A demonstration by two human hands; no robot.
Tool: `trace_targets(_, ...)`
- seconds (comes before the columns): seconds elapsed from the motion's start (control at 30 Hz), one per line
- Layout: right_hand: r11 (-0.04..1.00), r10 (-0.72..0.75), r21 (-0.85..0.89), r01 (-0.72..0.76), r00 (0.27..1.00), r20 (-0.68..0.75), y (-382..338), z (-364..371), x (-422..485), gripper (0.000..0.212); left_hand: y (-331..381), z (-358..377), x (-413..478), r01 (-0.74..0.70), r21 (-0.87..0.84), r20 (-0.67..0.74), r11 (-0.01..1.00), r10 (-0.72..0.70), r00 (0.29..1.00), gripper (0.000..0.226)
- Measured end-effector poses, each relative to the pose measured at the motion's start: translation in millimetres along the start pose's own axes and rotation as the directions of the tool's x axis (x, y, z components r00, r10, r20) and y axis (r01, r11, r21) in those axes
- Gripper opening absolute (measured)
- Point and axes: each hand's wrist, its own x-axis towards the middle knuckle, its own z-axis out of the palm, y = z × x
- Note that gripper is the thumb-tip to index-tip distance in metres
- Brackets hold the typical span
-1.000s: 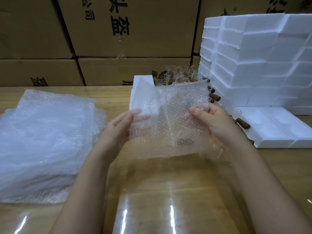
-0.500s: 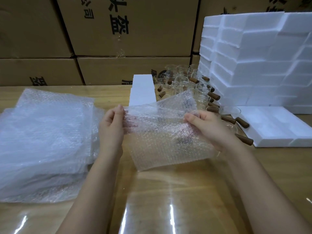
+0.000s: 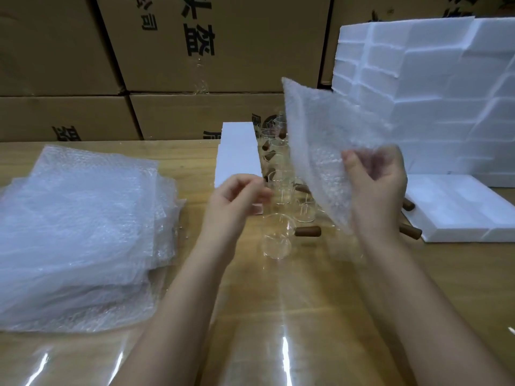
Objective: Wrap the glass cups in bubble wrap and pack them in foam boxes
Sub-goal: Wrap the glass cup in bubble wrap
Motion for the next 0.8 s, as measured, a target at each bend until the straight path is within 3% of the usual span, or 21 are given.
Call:
trace_targets(0.03, 0.987, -0.126, -0.099, 0.129, 0.991, 0.042, -1.8, 1.8, -2.9, 0.024, 0.5, 7.2, -1.7, 0.015, -0.002, 0.091, 1.0, -0.015, 0.996, 0.015)
trace_targets(0.1, 0.853, -0.372, -0.313, 0.417, 0.908, 0.195, -2.2, 5.3, -9.0, 0.015, -2.7, 17.3, -5.5, 0.029, 0.058, 0.225, 0.998, -0.042, 0.974, 0.015)
trace_targets(0.17, 0.77, -0.396, -0.385, 0.508, 0.855, 0.336, -0.1, 8.9, -14.6, 0.007, -8.0, 22.5, -10.1, 0.055, 0.131, 0.314, 0.99, -0.094, 0.945, 0.012)
trace_targets(0.27, 0.836, -0.201, -0.363, 0.411, 0.845, 0.495, 1.2, 15.1, -22.0, 0.015, -13.3, 26.0, -15.2, 0.034, 0.215, 0.381, 0.976, -0.116, 0.917, 0.021)
trace_targets(0.37, 0.897, 0.037, -0.367, 0.248, 0.784, 0.62, 3.1, 17.1, -24.2, 0.019, -12.5, 24.7, -15.8, -0.009, 0.215, 0.39, 0.977, -0.078, 0.918, 0.025)
trace_targets(0.57, 0.966, 0.093, -0.225, 0.125, 0.645, 0.759, -3.6, 16.3, -20.5, 0.015, -13.7, 7.3, -6.9, 0.031, 0.279, 0.224, 0.96, -0.096, 0.97, 0.012)
trace_targets(0.7, 0.978, 0.091, -0.195, 0.073, 0.691, 0.717, -3.9, 14.4, -18.7, 0.02, -10.1, -7.2, -1.8, 0.057, 0.272, 0.251, 0.961, -0.128, 0.96, 0.01)
trace_targets(0.8, 0.968, 0.135, -0.251, 0.018, 0.806, 0.576, -0.3, 9.1, -12.7, 0.017, -5.5, -14.0, 1.1, 0.003, 0.316, 0.171, 0.949, -0.06, 0.983, 0.01)
